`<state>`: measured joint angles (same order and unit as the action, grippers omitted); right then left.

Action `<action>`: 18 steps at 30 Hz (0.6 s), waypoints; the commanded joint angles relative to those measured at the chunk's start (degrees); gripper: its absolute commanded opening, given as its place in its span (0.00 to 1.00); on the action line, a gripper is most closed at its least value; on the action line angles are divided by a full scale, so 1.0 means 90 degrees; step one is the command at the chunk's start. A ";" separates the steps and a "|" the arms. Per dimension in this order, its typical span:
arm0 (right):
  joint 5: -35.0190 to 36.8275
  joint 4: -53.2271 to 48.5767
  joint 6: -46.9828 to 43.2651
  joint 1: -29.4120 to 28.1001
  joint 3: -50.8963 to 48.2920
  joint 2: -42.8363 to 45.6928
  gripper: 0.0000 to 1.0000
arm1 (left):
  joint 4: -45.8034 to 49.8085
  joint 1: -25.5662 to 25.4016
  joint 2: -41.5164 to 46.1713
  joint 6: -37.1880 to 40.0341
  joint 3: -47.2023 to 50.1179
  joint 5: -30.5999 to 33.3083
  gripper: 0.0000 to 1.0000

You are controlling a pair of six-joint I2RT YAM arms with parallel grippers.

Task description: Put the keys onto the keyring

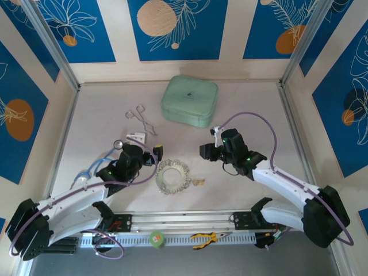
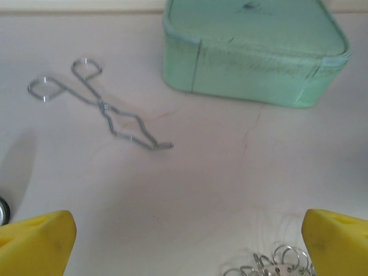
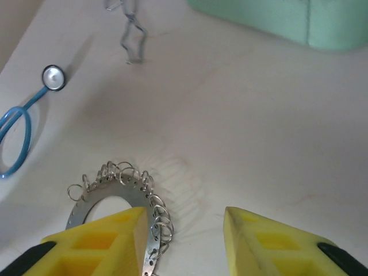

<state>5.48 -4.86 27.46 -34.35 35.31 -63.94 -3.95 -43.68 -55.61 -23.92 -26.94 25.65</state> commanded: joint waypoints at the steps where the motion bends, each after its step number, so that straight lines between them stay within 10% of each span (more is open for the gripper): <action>1: -0.0258 -0.0613 0.0606 0.0007 0.0504 -0.0383 0.37 | 0.0824 0.0015 -0.0250 -0.1115 -0.0348 -0.0230 1.00; 18: -0.1224 -0.2296 -0.0254 -0.0344 0.1898 -0.2210 0.32 | 0.2928 -0.0580 -0.0768 -0.2846 -0.0756 -0.1408 0.96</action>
<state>-2.46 -22.15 26.30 -36.80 50.17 -82.32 19.05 -47.88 -61.71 -47.22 -31.79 13.69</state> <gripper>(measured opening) 0.322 0.967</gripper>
